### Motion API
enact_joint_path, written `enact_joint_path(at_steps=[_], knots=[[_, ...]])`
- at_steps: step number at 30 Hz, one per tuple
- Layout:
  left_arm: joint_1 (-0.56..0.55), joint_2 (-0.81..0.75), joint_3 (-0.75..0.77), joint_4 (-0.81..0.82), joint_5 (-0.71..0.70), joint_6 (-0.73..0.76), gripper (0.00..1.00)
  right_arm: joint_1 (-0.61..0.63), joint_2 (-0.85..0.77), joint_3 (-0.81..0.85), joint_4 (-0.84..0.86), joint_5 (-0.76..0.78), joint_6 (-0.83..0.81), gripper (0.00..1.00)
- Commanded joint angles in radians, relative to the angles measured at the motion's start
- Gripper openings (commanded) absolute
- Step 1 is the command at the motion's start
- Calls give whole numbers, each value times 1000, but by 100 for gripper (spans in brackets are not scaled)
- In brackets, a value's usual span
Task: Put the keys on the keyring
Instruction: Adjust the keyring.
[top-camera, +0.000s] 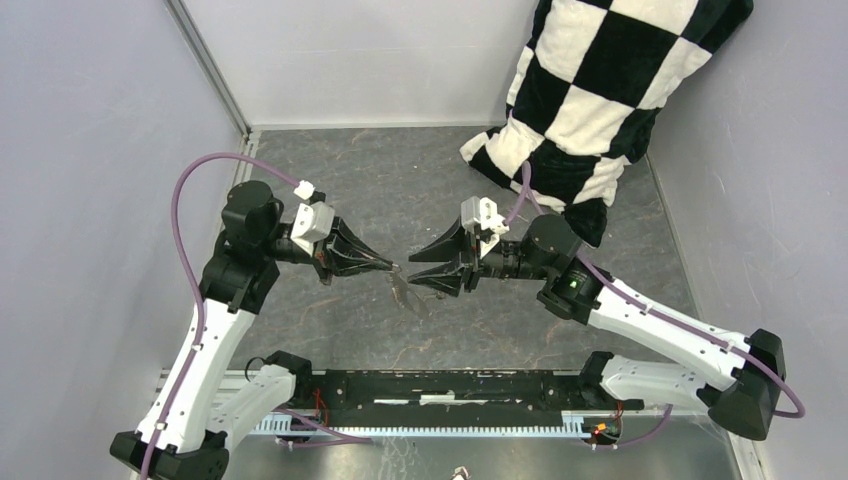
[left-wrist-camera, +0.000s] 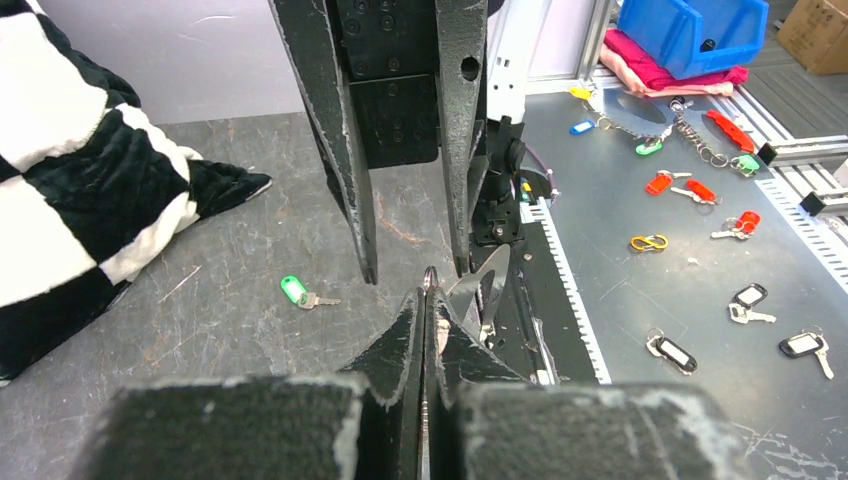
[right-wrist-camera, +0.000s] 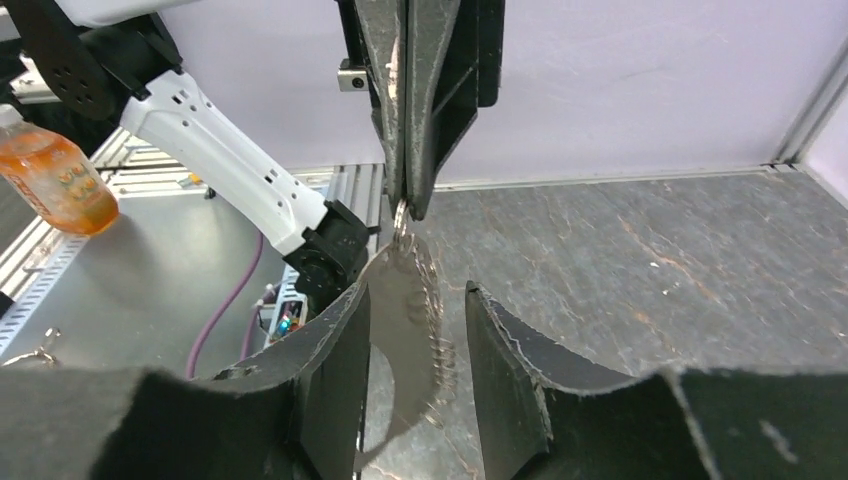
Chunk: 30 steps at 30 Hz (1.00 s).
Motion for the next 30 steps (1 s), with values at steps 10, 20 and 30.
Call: enact_joint_path(at_steps=[10,20,30], knots=[[-4,2,47,33,-2,-43,2,78,56,-12,242,38,106,38],[-3,-9,39,34,2,-45,2,82,54,-16,242,102,116,8],[-4,-23,17,-141,-97,157,18,89,71,156,-171,262,-19,1]])
